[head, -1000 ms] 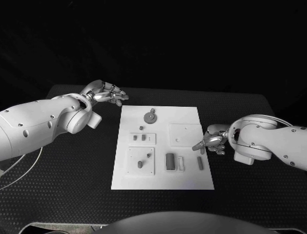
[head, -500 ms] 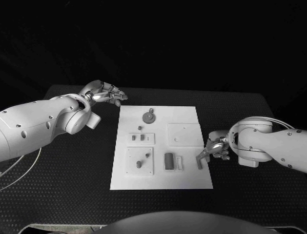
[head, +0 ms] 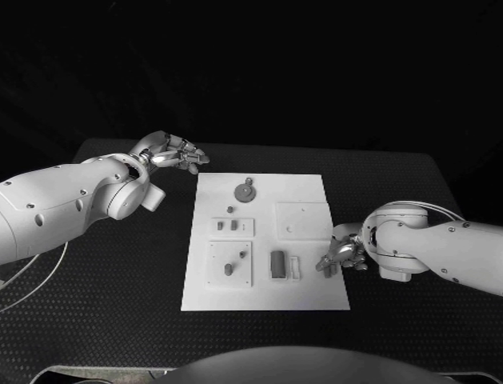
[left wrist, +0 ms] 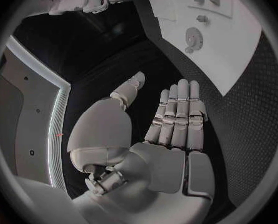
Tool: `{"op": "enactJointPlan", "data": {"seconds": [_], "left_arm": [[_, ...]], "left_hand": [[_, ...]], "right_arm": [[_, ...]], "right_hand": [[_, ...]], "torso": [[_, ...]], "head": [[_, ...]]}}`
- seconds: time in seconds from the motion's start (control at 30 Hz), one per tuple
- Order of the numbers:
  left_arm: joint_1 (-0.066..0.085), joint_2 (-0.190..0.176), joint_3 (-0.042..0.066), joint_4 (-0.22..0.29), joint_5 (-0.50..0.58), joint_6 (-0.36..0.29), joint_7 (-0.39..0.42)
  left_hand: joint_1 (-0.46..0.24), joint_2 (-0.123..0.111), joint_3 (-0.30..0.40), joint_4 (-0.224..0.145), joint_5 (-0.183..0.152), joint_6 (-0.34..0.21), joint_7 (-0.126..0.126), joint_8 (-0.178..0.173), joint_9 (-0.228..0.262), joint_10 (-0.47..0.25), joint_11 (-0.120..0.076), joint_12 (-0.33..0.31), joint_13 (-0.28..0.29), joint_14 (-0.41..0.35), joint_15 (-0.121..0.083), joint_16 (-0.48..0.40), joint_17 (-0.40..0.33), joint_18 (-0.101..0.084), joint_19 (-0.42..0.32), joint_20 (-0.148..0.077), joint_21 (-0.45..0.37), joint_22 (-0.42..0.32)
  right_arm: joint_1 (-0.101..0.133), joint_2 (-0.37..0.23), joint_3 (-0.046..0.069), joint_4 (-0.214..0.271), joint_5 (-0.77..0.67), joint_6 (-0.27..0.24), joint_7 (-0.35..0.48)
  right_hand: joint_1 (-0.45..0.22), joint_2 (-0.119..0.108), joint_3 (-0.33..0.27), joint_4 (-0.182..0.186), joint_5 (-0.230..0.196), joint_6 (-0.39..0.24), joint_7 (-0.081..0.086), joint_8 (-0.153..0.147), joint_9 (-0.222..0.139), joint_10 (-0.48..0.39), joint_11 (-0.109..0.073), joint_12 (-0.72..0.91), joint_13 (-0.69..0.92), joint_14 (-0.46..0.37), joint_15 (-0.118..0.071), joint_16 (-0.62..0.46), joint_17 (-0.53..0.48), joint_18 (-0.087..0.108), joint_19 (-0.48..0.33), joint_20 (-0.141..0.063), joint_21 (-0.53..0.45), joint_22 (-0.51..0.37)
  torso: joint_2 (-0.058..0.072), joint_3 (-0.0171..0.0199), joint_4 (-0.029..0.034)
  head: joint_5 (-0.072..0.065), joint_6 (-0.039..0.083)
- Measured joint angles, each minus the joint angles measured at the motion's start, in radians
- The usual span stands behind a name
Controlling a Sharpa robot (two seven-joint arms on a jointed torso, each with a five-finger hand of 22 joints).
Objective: Assemble the parts on the task board
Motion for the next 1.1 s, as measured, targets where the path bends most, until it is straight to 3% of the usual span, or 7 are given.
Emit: {"op": "enactJointPlan", "data": {"seconds": [0.3, 0.47, 0.6, 0.73, 0.97, 1.1], "left_arm": [[0.000, -0.004, 0.000, 0.001, 0.000, 0.000, 0.000], [0.000, -0.004, 0.000, 0.002, 0.000, 0.000, 0.000], [0.000, -0.005, 0.000, 0.002, 0.000, 0.000, 0.000], [0.000, -0.005, 0.000, 0.002, 0.000, 0.001, -0.001], [0.000, -0.006, 0.000, 0.003, 0.000, 0.001, -0.001], [0.000, -0.008, 0.000, 0.005, 0.000, 0.001, -0.002]], "left_hand": [[0.000, 0.000, 0.000, 0.000, 0.000, 0.004, -0.004, 0.000, 0.000, 0.000, 0.000, 0.000, 0.000, 0.000, 0.000, 0.000, 0.001, 0.000, 0.000, 0.000, 0.000, 0.000], [0.000, 0.000, 0.000, 0.000, 0.000, 0.004, -0.004, 0.000, 0.000, 0.000, 0.000, 0.000, 0.000, 0.000, 0.000, 0.000, 0.001, 0.000, 0.000, 0.000, 0.000, 0.000], [0.000, 0.000, 0.000, 0.000, 0.000, 0.004, -0.004, 0.000, 0.000, 0.000, 0.000, 0.000, 0.000, 0.000, 0.000, 0.000, 0.002, 0.000, 0.000, 0.000, 0.000, 0.000], [0.000, 0.000, 0.000, 0.000, 0.000, 0.004, -0.004, 0.000, 0.000, 0.000, 0.000, 0.000, 0.000, 0.000, 0.000, 0.000, 0.002, 0.000, 0.000, 0.000, 0.000, 0.000], [0.000, 0.000, 0.000, 0.000, 0.000, 0.004, -0.004, 0.000, 0.000, 0.000, 0.000, 0.000, 0.000, 0.000, 0.000, 0.000, 0.002, 0.000, 0.000, 0.000, 0.000, 0.000], [0.000, 0.000, 0.000, 0.000, 0.000, 0.004, -0.004, 0.000, 0.000, 0.000, 0.000, 0.000, 0.000, 0.000, 0.000, 0.000, 0.002, 0.000, 0.000, 0.000, 0.000, 0.000]], "right_arm": [[-0.014, 0.016, 0.004, -0.024, -0.044, 0.000, 0.003], [-0.020, 0.030, 0.007, -0.035, -0.073, -0.001, 0.005], [-0.026, 0.042, 0.009, -0.042, -0.093, -0.009, 0.006], [-0.030, 0.053, 0.011, -0.045, -0.110, -0.023, 0.009], [-0.033, 0.057, 0.010, -0.044, -0.130, -0.035, 0.015], [-0.033, 0.057, 0.009, -0.041, -0.141, -0.035, 0.016]], "right_hand": [[-0.001, 0.032, -0.012, -0.037, 0.000, 0.009, -0.001, 0.005, 0.003, 0.000, 0.000, 0.000, 0.000, -0.002, -0.002, 0.000, 0.000, 0.001, -0.003, 0.004, 0.005, 0.000], [0.012, 0.073, -0.011, -0.078, 0.000, 0.015, 0.003, 0.005, 0.003, 0.002, 0.002, 0.000, 0.000, -0.002, -0.002, 0.000, 0.000, 0.002, -0.007, 0.007, 0.005, 0.000], [0.010, 0.106, -0.014, -0.114, 0.000, 0.026, -0.013, 0.014, 0.003, 0.006, 0.005, 0.000, 0.001, -0.002, -0.002, 0.000, 0.000, 0.002, -0.007, 0.007, 0.005, 0.000], [0.017, 0.139, -0.015, -0.155, 0.000, 0.034, -0.016, 0.014, 0.003, 0.006, 0.005, 0.000, 0.001, -0.002, -0.002, 0.000, 0.000, 0.002, -0.007, 0.007, 0.005, 0.000], [0.034, 0.158, -0.007, -0.217, 0.000, 0.040, -0.020, 0.014, 0.003, 0.006, 0.005, 0.000, 0.001, -0.002, -0.001, 0.000, -0.002, 0.003, -0.007, 0.007, 0.005, 0.000], [0.048, 0.156, -0.005, -0.223, 0.000, 0.039, -0.021, 0.014, 0.002, 0.005, 0.006, 0.000, 0.001, -0.003, 0.000, 0.000, -0.003, 0.003, -0.007, 0.007, 0.005, 0.000]], "torso": [[0.000, -0.0002, -0.0005], [0.000, -0.0001, -0.0007], [0.000, 0.0001, -0.0009], [0.000, 0.0001, -0.0011], [-0.001, -0.0003, -0.0011], [-0.001, -0.0008, -0.0011]], "head": [[0.004, -0.002], [0.005, -0.003], [0.005, -0.003], [0.005, -0.003], [0.005, -0.002], [0.005, -0.002]]}}
